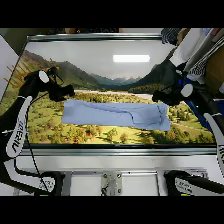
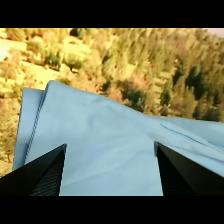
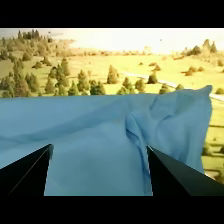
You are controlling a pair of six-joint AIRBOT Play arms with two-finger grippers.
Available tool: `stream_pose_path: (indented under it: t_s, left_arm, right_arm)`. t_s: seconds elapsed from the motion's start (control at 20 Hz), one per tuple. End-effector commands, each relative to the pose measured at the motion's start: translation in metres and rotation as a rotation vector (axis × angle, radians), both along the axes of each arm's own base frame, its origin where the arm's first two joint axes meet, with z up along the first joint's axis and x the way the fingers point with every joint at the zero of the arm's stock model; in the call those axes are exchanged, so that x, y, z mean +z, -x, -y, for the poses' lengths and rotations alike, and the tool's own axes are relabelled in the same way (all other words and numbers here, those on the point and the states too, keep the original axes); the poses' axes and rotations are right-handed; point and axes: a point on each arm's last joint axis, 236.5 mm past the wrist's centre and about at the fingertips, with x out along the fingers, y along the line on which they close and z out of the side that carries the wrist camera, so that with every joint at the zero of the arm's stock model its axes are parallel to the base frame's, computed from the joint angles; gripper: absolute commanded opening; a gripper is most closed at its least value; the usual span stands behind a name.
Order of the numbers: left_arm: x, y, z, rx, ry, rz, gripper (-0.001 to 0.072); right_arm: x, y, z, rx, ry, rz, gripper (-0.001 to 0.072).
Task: Fold the clothes and pants, and hang the long-sleeved shirts on hangers.
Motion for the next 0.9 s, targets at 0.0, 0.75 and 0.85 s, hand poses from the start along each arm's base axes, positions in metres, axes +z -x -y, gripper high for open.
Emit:
stream_pose_path:
  t_s: [0.0, 0.75, 0.85]
  left_arm:
    - [0.046, 0.008, 0.010, -0.081, -0.010, 0.052, 0.0582]
    - [0.023, 0.110, 0.139, -0.386, 0.001, 0.040, 0.0008]
    - [0.023, 0.113, 0.149, -0.408, 0.002, 0.046, 0.0008]
  right_arm:
    - [0.012, 0.031, 0.027, 0.110, -0.046, -0.101, 0.0655]
    - [-0.078, 0.097, 0.127, -0.097, -0.541, -0.156, 0.0720]
    - [-0.082, 0.086, 0.116, -0.100, -0.611, -0.137, 0.0720]
